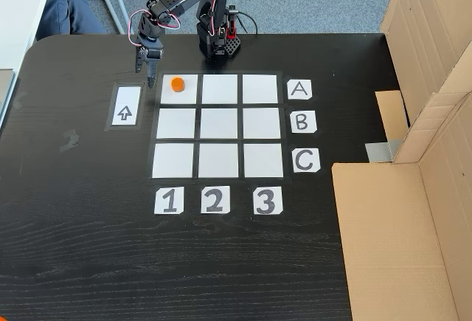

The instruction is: Pick up the round, orange token and place it in the grid on square A1.

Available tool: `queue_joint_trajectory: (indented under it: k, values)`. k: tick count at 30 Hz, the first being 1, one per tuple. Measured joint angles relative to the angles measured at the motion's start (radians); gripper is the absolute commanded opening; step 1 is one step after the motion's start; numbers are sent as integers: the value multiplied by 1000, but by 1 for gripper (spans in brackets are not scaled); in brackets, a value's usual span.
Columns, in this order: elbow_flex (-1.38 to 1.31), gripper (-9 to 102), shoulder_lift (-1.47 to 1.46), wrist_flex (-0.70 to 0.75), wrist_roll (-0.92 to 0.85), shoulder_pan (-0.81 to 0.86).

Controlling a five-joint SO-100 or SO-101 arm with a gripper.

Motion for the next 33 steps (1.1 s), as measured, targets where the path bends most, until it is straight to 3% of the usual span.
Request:
queue_joint_trajectory:
  k: [10,21,26,33]
  values:
    - [-48,42,184,23,0,169]
    - [-61,38,426,285,0,374]
    - [-57,30,546,388,-15,471]
    - [92,25,695,451,-34,597]
